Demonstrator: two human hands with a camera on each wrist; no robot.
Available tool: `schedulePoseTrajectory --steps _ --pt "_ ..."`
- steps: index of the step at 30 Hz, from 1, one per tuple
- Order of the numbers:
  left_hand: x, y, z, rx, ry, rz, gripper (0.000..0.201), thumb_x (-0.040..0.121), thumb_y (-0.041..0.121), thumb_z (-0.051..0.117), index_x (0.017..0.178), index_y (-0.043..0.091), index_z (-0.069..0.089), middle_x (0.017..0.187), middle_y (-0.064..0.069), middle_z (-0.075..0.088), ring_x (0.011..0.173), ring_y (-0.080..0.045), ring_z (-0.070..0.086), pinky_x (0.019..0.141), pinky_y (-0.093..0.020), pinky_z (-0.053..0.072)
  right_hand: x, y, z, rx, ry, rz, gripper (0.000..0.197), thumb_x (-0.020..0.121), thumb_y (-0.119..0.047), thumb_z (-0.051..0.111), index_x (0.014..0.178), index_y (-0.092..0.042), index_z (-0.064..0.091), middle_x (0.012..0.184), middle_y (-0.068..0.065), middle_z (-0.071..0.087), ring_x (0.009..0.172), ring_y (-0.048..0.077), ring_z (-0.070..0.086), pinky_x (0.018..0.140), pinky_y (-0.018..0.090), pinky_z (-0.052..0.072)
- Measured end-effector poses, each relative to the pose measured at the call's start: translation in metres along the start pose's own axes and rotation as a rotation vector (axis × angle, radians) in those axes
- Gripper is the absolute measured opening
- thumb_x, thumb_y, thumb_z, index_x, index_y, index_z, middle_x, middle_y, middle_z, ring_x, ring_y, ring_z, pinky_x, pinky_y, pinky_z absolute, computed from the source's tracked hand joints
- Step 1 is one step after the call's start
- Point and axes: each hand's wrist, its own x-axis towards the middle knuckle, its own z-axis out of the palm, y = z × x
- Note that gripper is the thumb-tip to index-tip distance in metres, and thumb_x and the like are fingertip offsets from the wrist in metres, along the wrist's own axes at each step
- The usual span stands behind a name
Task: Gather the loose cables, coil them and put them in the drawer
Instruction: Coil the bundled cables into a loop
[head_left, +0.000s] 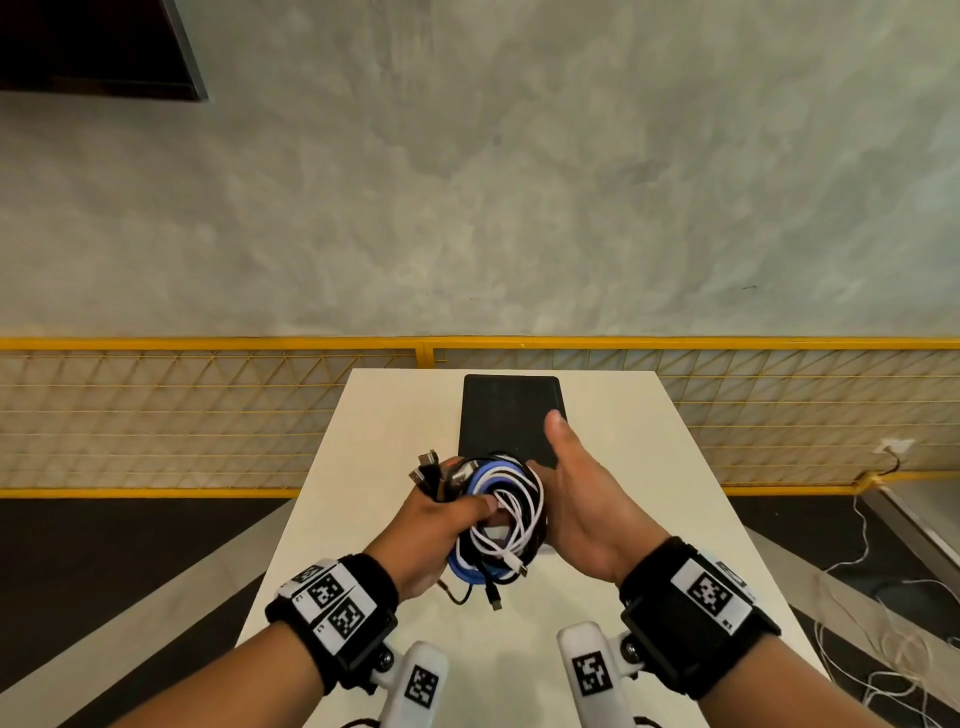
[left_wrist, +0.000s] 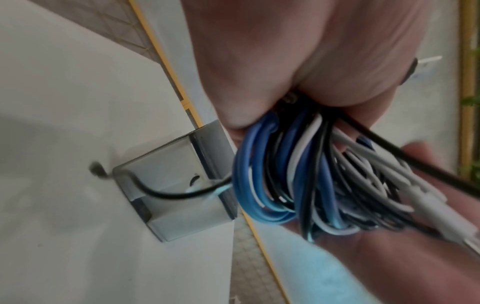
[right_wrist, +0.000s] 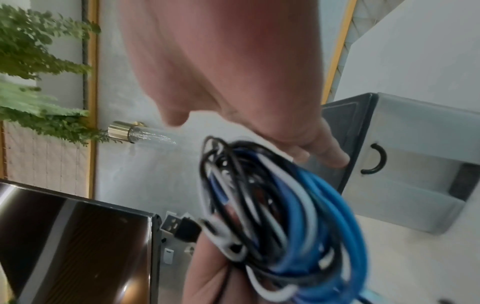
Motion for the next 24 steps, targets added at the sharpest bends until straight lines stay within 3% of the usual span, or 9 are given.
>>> schedulePoseTrajectory --steps 2,4,6,10,13,16,18,21,24 --pt "0.006 0.005 -0.001 -0.037 0.085 0.025 0.025 0.091 -0.009 0.056 0.109 0.003 0.067 0.099 -0.017 0.075 0.091 -0.027 0.073 0.077 -0.035 0.058 -0.004 0.005 -0.010 0.036 0.198 -0.065 0.082 0.082 -0.075 0.051 0.150 -0.037 0.028 0.144 0.010 0.046 0.133 0.029 0.046 0.103 0.055 0.041" --pt "0.013 0.010 -0.003 -0.094 0.185 0.039 0.025 0.092 -0.008 0.053 0.111 0.002 0.067 0.101 -0.018 0.074 0.089 -0.026 0.073 0.074 -0.034 0.059 -0.007 0.023 -0.023 0.060 0.289 0.015 0.067 0.090 -0.065 0.046 0.137 -0.017 0.045 0.108 0.014 0.061 0.102 0.029 0.059 0.085 0.046 0.045" --pt "0.020 0.013 -0.006 -0.188 0.266 0.035 0.024 0.093 -0.007 0.054 0.114 -0.002 0.065 0.105 -0.021 0.072 0.089 -0.028 0.073 0.076 -0.036 0.059 -0.015 0.048 -0.020 0.058 0.209 0.247 0.070 0.089 -0.067 0.044 0.125 -0.007 0.051 0.090 0.017 0.061 0.081 0.030 0.059 0.073 0.039 0.045" --pt "0.026 0.014 -0.004 -0.280 0.328 0.034 0.025 0.092 -0.005 0.056 0.116 -0.004 0.065 0.109 -0.023 0.071 0.097 -0.033 0.070 0.087 -0.042 0.056 -0.008 0.091 -0.005 0.192 -0.016 0.511 0.091 0.084 -0.076 0.040 0.127 0.004 0.050 0.096 0.024 0.068 0.083 0.035 0.066 0.079 0.043 0.050" --pt "0.022 0.009 0.001 -0.304 0.296 0.030 0.021 0.093 -0.005 0.055 0.110 -0.002 0.067 0.102 -0.019 0.073 0.091 -0.030 0.070 0.082 -0.038 0.057 0.002 0.094 0.010 0.359 0.004 0.415 0.076 0.091 -0.065 0.043 0.120 0.005 0.055 0.106 0.022 0.073 0.096 0.034 0.070 0.093 0.048 0.051" --pt "0.015 0.004 0.001 -0.274 0.234 0.008 0.021 0.092 -0.008 0.052 0.101 0.001 0.069 0.093 -0.017 0.074 0.083 -0.027 0.072 0.075 -0.035 0.060 0.007 0.083 0.009 0.403 0.119 0.262 0.030 0.096 -0.032 0.050 0.097 -0.005 0.065 0.086 0.012 0.074 0.075 0.024 0.073 0.078 0.040 0.054" --pt "0.008 0.006 -0.002 -0.191 0.179 -0.019 0.022 0.093 -0.008 0.052 0.100 0.002 0.070 0.094 -0.018 0.075 0.084 -0.029 0.072 0.076 -0.037 0.060 0.006 0.076 0.002 0.424 0.188 0.194 0.015 0.093 -0.018 0.052 0.090 -0.010 0.064 0.073 0.006 0.065 0.059 0.018 0.066 0.070 0.035 0.056" --pt "0.001 0.008 -0.011 0.008 0.089 -0.054 0.021 0.092 -0.008 0.054 0.106 -0.002 0.069 0.100 -0.023 0.073 0.092 -0.032 0.071 0.087 -0.044 0.058 0.002 0.067 -0.003 0.336 0.241 0.039 0.017 0.097 -0.019 0.049 0.094 -0.012 0.064 0.075 0.008 0.064 0.065 0.021 0.063 0.067 0.035 0.055" --pt "0.000 0.010 -0.020 0.248 0.009 -0.039 0.022 0.089 -0.008 0.058 0.111 -0.010 0.058 0.106 -0.034 0.066 0.091 -0.029 0.068 0.088 -0.043 0.056 -0.004 0.058 0.002 0.145 0.217 -0.139 0.028 0.100 -0.017 0.043 0.108 -0.007 0.068 0.103 0.018 0.074 0.088 0.029 0.069 0.078 0.043 0.056"
